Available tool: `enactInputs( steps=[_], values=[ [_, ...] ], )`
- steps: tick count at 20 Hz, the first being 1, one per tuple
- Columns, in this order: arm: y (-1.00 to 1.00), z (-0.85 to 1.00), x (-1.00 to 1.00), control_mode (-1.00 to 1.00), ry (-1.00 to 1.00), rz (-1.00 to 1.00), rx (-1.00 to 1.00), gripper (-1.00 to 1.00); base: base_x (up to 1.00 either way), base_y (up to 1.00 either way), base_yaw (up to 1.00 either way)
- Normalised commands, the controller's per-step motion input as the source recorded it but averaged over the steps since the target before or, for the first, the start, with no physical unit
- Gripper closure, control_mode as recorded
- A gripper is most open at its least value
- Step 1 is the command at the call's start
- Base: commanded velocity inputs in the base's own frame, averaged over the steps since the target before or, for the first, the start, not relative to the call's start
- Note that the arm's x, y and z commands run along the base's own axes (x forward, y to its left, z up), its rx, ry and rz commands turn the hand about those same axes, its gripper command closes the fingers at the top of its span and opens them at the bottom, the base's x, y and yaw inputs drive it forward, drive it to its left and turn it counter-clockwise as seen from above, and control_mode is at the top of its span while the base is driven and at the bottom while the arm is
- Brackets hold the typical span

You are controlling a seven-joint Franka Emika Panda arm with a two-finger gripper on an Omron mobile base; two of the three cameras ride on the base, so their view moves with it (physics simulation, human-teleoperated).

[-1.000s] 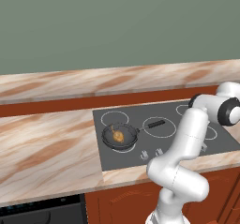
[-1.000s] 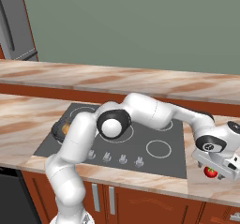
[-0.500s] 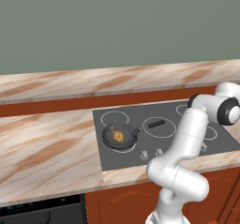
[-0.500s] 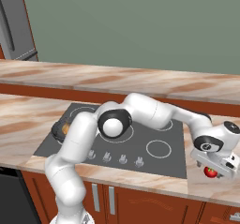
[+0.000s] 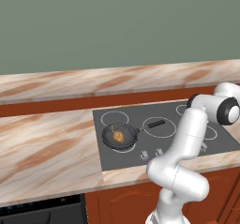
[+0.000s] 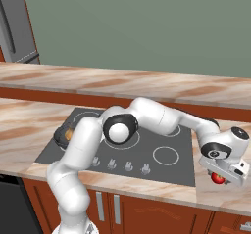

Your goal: Place the pan on the front left burner on the stove. Then place the tomato and the onion in the pan and turn on the front left burner.

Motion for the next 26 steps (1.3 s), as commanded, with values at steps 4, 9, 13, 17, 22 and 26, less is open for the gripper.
enactInputs(
  steps=[4, 9, 13, 17, 22, 26],
  values=[
    [0.00, -0.03, -0.10, -1.00, 0.00, -0.03, -0.03, 1.00, 0.00, 0.00, 0.00],
    [0.00, 0.51, -0.17, -1.00, -0.06, -0.03, -0.07, 1.00, 0.00, 0.00, 0.00],
    [0.11, 0.76, -0.05, -1.00, -0.07, -0.02, -0.08, 1.00, 0.00, 0.00, 0.00],
    [0.36, 0.67, 0.00, -1.00, -0.05, 0.00, -0.07, 1.00, 0.00, 0.00, 0.00],
    [0.54, 0.58, 0.00, -1.00, -0.03, 0.00, -0.07, 1.00, 0.00, 0.00, 0.00],
    [0.61, 0.37, 0.00, -1.00, -0.04, 0.00, -0.05, 1.00, 0.00, 0.00, 0.00]
  ],
)
